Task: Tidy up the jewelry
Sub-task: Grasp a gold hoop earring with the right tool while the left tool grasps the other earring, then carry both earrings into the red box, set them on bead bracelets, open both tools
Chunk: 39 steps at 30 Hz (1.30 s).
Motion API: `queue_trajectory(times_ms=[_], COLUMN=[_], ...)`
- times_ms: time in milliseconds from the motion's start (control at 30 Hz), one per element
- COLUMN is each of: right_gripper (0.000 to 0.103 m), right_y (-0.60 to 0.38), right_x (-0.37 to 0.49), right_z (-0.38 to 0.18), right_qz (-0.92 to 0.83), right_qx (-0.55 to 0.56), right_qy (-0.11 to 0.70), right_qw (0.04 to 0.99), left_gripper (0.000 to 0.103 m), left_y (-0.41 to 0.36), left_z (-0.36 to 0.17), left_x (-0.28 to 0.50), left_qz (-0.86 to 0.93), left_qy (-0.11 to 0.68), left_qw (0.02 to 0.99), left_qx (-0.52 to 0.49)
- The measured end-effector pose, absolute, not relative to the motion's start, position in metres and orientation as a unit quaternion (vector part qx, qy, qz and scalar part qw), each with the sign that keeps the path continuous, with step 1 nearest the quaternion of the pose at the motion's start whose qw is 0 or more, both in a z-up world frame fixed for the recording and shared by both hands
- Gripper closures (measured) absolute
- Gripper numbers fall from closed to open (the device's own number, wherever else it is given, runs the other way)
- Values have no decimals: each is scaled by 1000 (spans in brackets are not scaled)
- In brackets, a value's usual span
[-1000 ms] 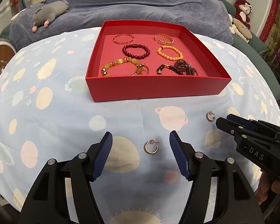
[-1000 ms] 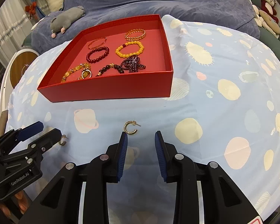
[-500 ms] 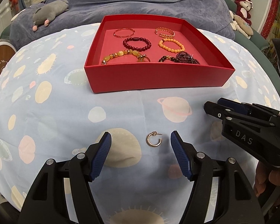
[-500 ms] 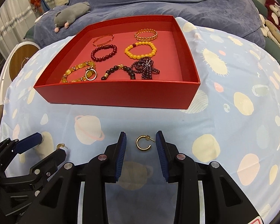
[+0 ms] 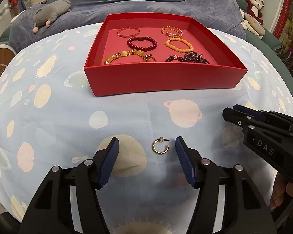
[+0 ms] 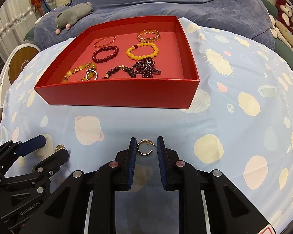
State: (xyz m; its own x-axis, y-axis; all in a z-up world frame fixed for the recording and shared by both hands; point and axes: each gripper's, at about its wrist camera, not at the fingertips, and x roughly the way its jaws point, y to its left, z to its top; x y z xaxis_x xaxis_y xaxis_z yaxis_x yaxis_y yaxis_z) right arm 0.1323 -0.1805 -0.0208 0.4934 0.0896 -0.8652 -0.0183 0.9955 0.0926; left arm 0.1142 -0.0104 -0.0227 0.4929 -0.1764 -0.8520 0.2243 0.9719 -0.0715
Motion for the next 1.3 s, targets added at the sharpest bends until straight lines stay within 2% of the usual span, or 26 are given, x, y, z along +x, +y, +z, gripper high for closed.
queue_trajectory(times_ms=[100,167,333,433,467,833,1300], right_gripper=[83,83,83,83,83,83,83], right_y=[-182,-182,-183,-184,-183,-182,-183], right_x=[130,129,128,126,126,120,141], right_z=[-20,-20,-20,-18,-17,-6,47], right_qz=[32,32,32,33,34,43,66], right_qx=[40,42,45,47,47,52,58], right_qy=[503,503,502,501,500,491,448], right_qw=[863,863,863,864,864,868,890], left_gripper=[53,62,72,85,86,86,86], left_y=[-11,-13,-16,-16,-16,-13,-19], left_z=[-22,-22,-22,-22,-22,-13,45], left_x=[116,116,115,115,116,112,136], left_qz=[-117,-121,-129,-132,-134,-148,-170], left_qy=[487,486,484,484,485,485,451], left_qw=[865,865,865,864,864,862,876], left_qx=[25,29,34,34,31,8,-11])
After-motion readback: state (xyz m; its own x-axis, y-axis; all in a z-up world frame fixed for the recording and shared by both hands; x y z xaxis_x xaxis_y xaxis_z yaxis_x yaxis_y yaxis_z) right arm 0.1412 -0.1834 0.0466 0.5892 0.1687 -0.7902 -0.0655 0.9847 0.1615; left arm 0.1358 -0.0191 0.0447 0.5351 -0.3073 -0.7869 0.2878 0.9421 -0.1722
